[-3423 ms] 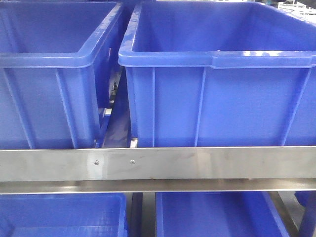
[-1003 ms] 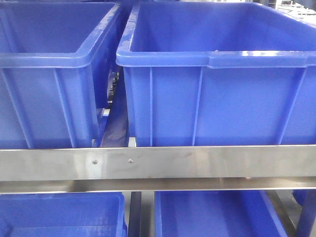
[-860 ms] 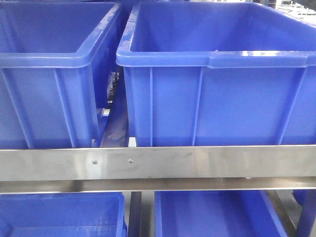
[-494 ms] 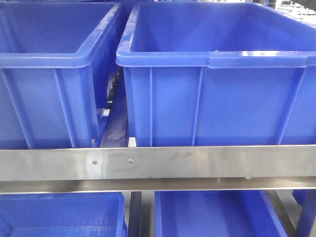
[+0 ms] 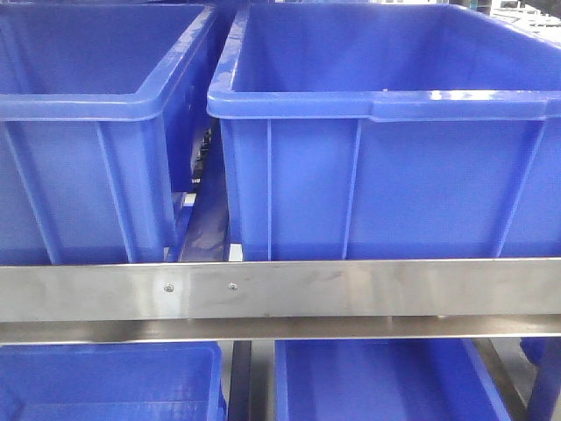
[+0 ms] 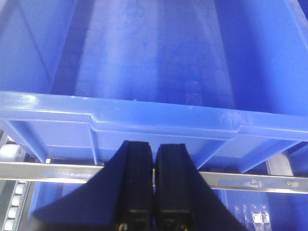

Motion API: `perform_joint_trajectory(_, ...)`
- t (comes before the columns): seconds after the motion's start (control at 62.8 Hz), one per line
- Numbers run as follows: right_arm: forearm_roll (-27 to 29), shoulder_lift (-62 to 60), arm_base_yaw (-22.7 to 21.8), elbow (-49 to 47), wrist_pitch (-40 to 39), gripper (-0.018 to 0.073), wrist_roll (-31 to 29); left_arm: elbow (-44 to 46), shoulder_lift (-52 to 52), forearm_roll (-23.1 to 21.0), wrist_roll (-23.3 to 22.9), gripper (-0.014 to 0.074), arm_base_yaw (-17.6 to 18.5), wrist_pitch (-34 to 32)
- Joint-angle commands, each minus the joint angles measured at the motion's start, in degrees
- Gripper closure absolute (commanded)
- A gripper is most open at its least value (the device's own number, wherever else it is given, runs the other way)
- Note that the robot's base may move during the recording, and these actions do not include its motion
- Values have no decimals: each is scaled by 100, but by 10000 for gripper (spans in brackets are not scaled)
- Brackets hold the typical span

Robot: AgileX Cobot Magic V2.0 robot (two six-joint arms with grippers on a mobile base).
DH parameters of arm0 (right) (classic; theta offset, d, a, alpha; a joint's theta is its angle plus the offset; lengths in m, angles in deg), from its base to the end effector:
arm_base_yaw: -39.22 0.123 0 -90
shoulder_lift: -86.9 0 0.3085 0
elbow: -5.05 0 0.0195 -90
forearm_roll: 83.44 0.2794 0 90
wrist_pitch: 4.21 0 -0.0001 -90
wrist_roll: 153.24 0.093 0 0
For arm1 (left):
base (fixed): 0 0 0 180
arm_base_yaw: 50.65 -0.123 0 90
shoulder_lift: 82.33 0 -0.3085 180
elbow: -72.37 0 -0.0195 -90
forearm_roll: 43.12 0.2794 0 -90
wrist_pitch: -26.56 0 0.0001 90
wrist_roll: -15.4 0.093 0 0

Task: Sort and place red and blue blocks on shelf
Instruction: 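Lift both empty grippers up out of the bins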

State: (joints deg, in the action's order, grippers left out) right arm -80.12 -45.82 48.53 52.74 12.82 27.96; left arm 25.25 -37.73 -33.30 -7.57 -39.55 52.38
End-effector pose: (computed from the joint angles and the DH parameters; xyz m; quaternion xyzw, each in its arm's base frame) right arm 0.1546 0.0270 0.3100 -0.0404 0.8279 0.0736 0.5545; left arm 0.1413 -0.0207 0.3082 -0.0418 0.8522 -0.0827 0.5149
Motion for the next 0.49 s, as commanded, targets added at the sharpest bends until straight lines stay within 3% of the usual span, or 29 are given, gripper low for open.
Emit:
perform_joint_trajectory(0.0, -16, -32, 4, -159, -422, 510, -37, 174, -17, 32, -1, 471, 9, -434)
perform_joint_trajectory(0.478, -16, -32, 4, -159, -422, 510, -37, 174, -17, 32, -1, 471, 9, -434)
